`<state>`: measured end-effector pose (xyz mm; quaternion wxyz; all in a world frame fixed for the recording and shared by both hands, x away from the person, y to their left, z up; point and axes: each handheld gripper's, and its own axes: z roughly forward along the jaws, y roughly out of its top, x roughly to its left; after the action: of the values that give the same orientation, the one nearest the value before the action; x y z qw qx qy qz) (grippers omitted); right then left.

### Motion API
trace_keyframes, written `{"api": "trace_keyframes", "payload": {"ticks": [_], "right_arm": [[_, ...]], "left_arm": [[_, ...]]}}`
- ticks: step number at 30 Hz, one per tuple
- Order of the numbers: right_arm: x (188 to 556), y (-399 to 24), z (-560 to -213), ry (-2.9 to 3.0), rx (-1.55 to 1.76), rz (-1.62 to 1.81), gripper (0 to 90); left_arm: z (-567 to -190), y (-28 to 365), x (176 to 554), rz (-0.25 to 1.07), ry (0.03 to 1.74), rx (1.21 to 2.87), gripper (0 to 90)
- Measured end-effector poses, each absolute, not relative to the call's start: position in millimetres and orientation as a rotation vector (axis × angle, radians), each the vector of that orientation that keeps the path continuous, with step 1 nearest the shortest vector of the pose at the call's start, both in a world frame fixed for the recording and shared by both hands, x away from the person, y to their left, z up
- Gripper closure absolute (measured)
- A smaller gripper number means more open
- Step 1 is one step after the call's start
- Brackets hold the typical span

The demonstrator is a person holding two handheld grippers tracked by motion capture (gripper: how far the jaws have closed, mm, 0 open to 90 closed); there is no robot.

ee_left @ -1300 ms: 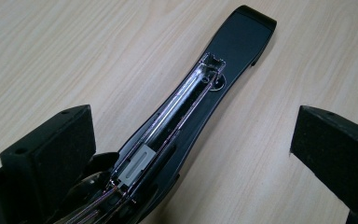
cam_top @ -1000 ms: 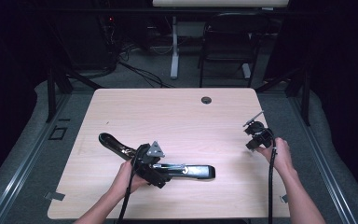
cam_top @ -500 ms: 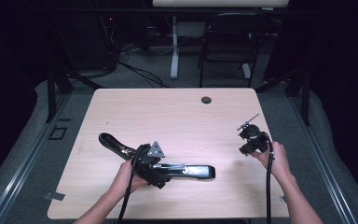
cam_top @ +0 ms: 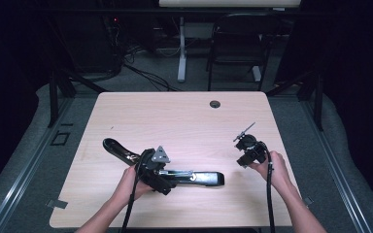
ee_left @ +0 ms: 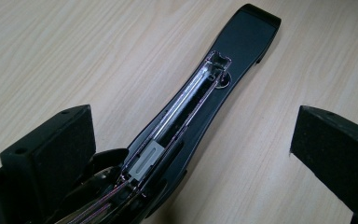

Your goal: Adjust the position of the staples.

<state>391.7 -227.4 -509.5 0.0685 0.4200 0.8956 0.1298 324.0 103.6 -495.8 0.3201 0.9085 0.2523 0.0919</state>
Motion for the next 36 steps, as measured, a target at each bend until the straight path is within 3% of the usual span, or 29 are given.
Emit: {"api": "trace_keyframes", "payload": {"ticks": [14,36], "right_arm": [[382,-210,-526,2.704,1.407,0.392,77.4],[394,-197,-534,2.815,1.194,0.271,70.3]], "left_arm": [[-497,100,325,0.24,0.643,2.408,0.0],[-496,100,324,0.236,0.631,2.418,0.0]]}}
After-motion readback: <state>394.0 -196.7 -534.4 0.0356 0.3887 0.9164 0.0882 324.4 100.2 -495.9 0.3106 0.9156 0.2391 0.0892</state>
